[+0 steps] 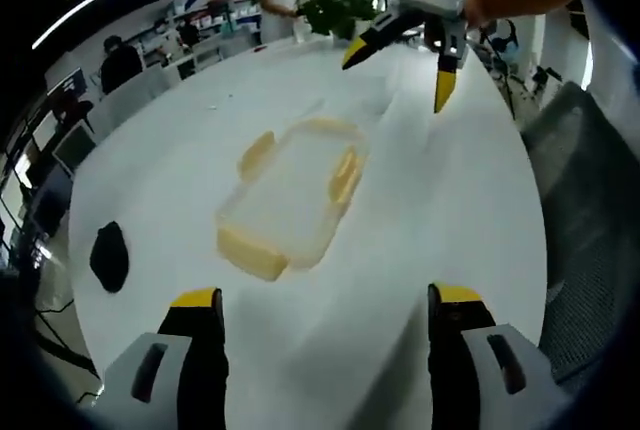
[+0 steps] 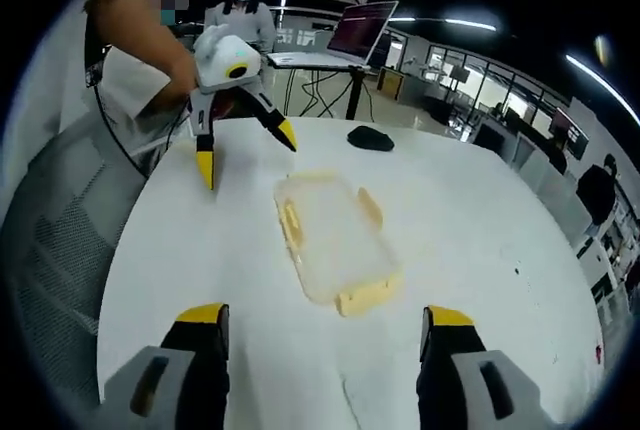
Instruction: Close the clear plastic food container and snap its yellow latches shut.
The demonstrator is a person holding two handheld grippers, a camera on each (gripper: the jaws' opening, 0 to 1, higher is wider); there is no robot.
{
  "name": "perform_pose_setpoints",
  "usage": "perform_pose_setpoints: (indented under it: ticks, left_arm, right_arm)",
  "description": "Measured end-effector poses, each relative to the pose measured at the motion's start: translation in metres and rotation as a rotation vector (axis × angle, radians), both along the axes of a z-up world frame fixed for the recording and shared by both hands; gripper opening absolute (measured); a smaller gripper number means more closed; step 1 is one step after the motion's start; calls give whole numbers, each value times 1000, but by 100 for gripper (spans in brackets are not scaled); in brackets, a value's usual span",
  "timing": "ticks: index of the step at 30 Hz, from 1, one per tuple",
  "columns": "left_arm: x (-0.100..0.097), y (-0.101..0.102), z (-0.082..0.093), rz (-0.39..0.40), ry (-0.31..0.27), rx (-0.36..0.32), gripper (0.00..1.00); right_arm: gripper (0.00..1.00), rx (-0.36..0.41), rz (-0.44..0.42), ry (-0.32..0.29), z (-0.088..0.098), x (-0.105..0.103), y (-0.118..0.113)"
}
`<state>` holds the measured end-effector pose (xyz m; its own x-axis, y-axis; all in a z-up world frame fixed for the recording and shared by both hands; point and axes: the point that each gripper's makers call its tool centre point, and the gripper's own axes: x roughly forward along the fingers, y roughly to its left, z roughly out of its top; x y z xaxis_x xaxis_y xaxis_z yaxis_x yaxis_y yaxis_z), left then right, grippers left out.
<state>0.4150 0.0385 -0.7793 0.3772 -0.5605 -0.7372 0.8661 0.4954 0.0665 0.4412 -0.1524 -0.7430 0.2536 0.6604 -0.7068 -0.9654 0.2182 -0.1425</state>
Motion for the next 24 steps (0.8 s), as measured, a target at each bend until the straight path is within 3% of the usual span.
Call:
perform_pose_setpoints:
  ticks: [17, 24]
  left_arm:
    - [17, -1, -9, -77, -14, 46, 79]
    - [27, 5, -8, -101, -27, 67, 78]
  right_arm:
    - [76, -83, 127, -22, -9, 19, 12]
    - [76, -107, 172, -5, -16, 18, 16]
